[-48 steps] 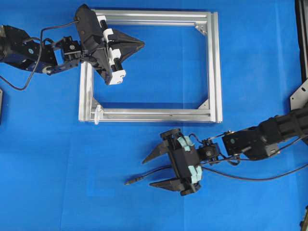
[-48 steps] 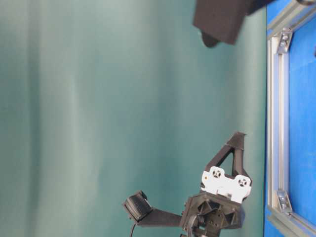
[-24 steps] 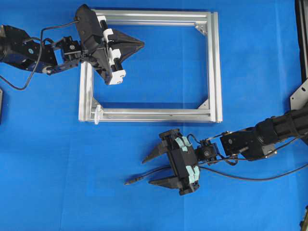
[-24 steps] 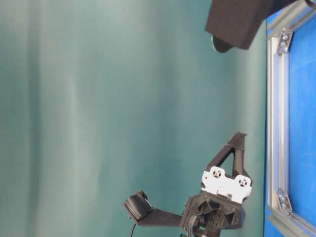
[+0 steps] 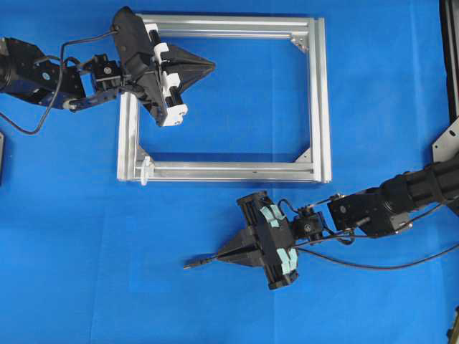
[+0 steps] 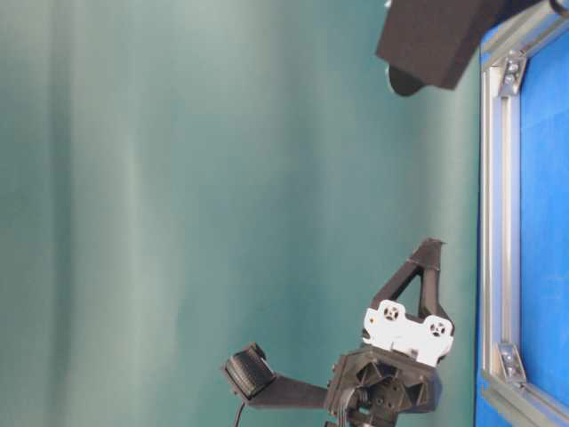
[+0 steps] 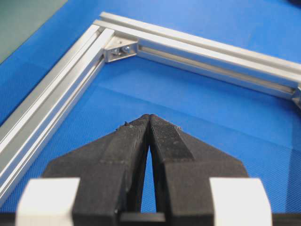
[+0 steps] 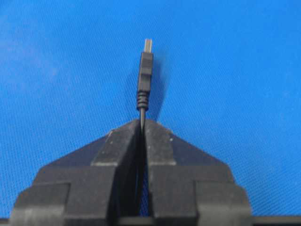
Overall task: Insert the wire through the string loop located on the left side.
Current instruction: 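Close the right gripper on the cable just behind the USB plug, then lift the cable with the right gripper, plug pointing forward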
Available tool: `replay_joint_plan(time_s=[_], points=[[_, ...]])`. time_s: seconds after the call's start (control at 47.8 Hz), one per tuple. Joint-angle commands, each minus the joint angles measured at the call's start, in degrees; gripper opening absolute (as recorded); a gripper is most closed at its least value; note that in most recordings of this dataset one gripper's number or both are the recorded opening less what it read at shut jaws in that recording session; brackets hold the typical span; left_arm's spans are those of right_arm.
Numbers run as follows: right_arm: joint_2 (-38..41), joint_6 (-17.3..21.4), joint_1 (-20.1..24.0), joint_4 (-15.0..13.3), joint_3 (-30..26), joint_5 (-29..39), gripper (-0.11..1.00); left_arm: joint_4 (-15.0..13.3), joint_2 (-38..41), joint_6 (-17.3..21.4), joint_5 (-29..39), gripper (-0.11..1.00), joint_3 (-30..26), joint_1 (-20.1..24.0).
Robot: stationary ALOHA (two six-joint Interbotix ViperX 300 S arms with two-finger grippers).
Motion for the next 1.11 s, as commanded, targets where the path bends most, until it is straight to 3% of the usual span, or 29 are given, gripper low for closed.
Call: replay_joint_plan(time_s=[0.0, 0.251, 0.586, 1.088], points=[[-1.23, 0.18, 0.00, -0.09, -0.79, -0.26, -0.10, 0.26, -1.67, 0.00, -0.26, 0.00, -0.53, 0.00], [-4.92, 0.79, 0.09, 0.09, 0.00, 1.32, -0.10, 0.18, -1.67, 0.00, -0.26, 0.00, -0.53, -0.09], [-14.94, 0.35, 0.09, 0.26, -0.18, 11.51, -0.10, 0.26, -1.67, -0.26, -0.26, 0.00, -0.44, -0.09], [-15.38, 0.35, 0.09, 0.26, -0.09, 12.39, -0.10, 0.26, -1.67, -0.26, -0.26, 0.00, -0.53, 0.00]])
